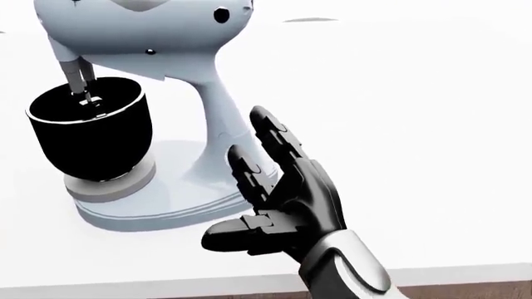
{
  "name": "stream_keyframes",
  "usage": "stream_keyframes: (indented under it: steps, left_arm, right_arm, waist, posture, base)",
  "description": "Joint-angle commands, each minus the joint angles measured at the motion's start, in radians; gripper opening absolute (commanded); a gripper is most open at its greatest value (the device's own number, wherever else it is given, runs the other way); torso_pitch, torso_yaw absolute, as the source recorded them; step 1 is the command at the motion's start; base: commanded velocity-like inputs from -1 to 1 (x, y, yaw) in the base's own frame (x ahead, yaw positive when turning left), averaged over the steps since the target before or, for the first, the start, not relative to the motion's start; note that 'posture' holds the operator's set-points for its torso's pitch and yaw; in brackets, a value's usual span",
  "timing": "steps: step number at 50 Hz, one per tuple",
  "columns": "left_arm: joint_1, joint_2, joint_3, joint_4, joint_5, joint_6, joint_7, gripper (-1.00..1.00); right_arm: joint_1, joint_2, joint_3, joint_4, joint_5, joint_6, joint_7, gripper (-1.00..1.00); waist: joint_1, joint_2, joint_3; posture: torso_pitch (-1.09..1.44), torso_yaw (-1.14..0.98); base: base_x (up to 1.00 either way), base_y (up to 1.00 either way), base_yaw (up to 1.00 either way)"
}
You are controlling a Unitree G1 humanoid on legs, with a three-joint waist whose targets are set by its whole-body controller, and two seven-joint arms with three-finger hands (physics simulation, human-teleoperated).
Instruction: Open the stand mixer head.
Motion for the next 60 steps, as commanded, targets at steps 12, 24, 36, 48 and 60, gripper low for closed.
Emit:
stream_keyframes:
  steps: [12, 24, 36, 48, 60]
  left_arm:
    - [-0.021, 0.011, 0.007, -0.011, -0.003, -0.015, -0.003, 1.00]
    - [-0.016, 0.010, 0.008, -0.013, -0.003, -0.016, -0.006, 1.00]
    - [-0.013, 0.010, 0.012, -0.017, -0.007, -0.015, -0.005, 1.00]
    - [-0.024, 0.014, 0.004, -0.016, -0.004, -0.009, 0.001, 1.00]
    - [-0.027, 0.009, -0.001, -0.023, 0.001, -0.002, 0.000, 1.00]
  right_arm:
    - [-0.049, 0.010, -0.010, 0.094, -0.021, -0.100, 0.078, 1.00]
    - [-0.059, 0.013, -0.010, 0.075, -0.019, -0.085, 0.069, 1.00]
    - [-0.029, 0.016, 0.016, -0.088, 0.015, -0.013, 0.002, 1.00]
    - [0.013, 0.052, -0.012, -0.242, 0.233, -0.171, -0.062, 1.00]
    - [0.018, 0.017, 0.009, -0.310, 0.620, -0.368, -0.163, 1.00]
  waist:
    - [0.000, 0.007, -0.006]
    - [0.000, 0.007, -0.004]
    - [0.004, 0.004, -0.004]
    - [0.005, 0.005, -0.005]
    - [-0.006, 0.006, -0.007]
  posture:
    - [-0.31, 0.00]
    - [-0.31, 0.00]
    - [-0.31, 0.00]
    - [-0.31, 0.00]
    - [-0.31, 0.00]
  base:
    - [0.00, 0.00, 0.00]
    - [0.00, 0.00, 0.00]
    - [0.00, 0.00, 0.00]
    - [0.00, 0.00, 0.00]
    - [0.00, 0.00, 0.00]
